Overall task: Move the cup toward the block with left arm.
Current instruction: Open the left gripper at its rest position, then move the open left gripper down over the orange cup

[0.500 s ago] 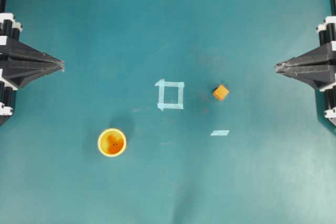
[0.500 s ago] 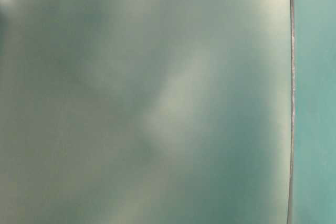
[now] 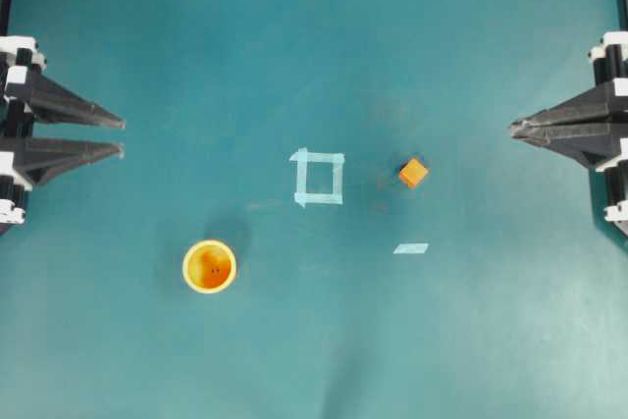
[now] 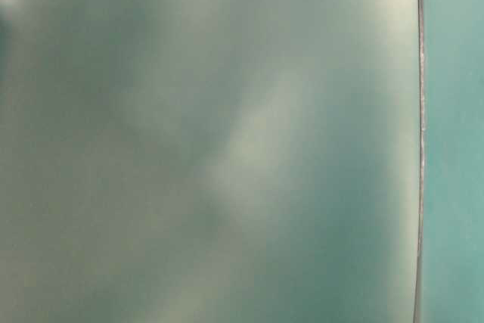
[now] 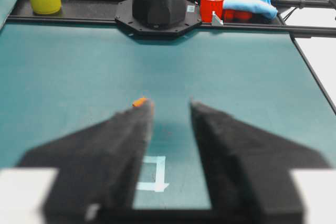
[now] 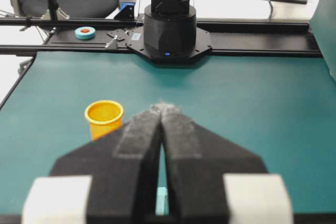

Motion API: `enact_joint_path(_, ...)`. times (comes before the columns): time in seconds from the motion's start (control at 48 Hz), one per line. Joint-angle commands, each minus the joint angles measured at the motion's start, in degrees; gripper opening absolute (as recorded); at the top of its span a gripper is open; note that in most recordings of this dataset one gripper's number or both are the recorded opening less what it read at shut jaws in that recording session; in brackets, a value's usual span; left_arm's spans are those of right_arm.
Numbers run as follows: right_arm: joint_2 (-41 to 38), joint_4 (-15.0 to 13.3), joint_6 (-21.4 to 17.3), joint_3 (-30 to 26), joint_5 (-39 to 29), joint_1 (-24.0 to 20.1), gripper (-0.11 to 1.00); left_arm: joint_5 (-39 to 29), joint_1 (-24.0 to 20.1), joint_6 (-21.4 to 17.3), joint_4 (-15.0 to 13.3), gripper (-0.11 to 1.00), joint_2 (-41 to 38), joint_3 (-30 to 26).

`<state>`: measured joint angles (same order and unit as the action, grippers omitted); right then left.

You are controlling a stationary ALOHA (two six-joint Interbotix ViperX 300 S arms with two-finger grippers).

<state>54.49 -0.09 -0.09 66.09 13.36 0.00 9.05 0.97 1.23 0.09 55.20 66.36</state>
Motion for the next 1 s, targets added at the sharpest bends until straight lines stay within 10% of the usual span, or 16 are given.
enact_joint_path(0.0, -0.18, 0.09, 0.00, -1.67, 0.18, -0.09, 0.00, 0.00, 0.18, 0.18, 0.18, 0.41, -0.88, -1.49)
enact_joint_path(0.333, -0.26, 0.09, 0.00, -1.85, 0.18, 0.00, 0.00, -4.75, 0.44, 4.31, 0.18, 0.84, -4.39, -1.76)
enact_joint_path(0.98, -0.26, 0.18, -0.62, -2.29, -0.35, -0.09, 0.00, -6.24, 12.83, 4.13, 0.44, 0.87, -24.17, -5.71)
